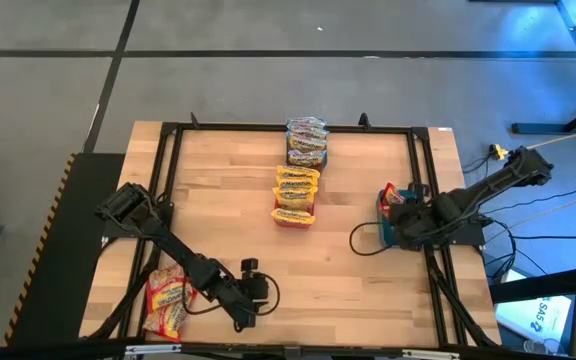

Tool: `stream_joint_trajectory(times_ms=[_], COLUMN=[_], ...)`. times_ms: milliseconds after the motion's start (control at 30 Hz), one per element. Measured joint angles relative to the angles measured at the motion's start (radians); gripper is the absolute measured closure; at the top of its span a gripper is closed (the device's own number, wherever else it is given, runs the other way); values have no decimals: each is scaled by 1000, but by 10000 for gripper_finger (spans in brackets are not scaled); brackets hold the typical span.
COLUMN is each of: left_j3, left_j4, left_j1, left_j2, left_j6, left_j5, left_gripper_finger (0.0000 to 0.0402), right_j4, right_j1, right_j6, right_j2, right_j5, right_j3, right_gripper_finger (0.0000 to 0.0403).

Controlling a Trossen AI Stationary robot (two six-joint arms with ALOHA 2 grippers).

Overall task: Sort Maruchan noodles
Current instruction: Put the orange noodle pack into the blue bin

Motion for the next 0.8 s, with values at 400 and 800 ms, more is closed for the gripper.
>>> stream_joint_trajectory(times_ms=[400, 800], left_j3=[0, 0], left_j4=[0, 0], left_j1=[0, 0], left_j2=[0, 0], left_j6=[1, 27], left_j5=[2, 2], left_gripper_finger=[209, 209], right_j4=[81, 223], right_j1=[-207, -354], right_j6=[-270, -495], right_j2=[168, 233], right_j5=[-142, -174], right_j3=[-73, -95], right_gripper_finger=[265, 265])
